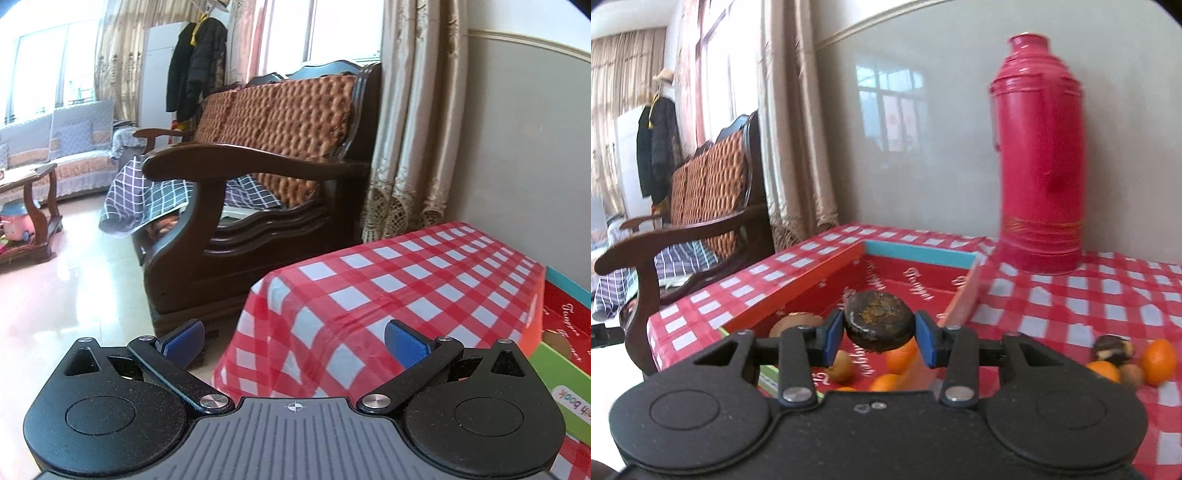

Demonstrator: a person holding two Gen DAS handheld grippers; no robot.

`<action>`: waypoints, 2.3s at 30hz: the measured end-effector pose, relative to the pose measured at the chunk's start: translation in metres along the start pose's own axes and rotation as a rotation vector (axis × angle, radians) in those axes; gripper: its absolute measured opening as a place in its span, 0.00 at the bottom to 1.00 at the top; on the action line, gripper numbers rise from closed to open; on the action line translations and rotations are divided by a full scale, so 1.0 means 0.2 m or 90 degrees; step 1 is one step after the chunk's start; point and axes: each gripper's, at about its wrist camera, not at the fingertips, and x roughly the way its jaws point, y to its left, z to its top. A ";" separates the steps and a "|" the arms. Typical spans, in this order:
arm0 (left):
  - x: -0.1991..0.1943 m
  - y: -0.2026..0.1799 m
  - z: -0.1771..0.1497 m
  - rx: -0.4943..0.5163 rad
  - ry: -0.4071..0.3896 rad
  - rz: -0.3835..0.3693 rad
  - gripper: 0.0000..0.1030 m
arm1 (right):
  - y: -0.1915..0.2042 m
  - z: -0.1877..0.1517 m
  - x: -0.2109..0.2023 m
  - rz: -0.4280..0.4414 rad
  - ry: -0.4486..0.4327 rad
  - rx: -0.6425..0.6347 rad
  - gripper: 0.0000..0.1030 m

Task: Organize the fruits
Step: 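Carry the dark brown fruit with the right gripper into the box and release, then reach the left gripper to a mandarin orange and close on it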

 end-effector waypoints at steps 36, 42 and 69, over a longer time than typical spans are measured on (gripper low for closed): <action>-0.09 -0.16 -0.02 0.039 -0.019 -0.035 1.00 | -0.39 -0.10 -0.27 -0.198 -0.093 0.048 0.81; -0.20 -0.33 -0.05 0.078 -0.039 -0.082 1.00 | -0.60 -0.17 -0.35 -0.348 -0.103 0.114 0.83; -0.77 -1.56 -0.36 0.488 -0.077 -0.526 0.99 | -0.99 -0.35 -0.71 -0.625 -0.099 0.175 0.95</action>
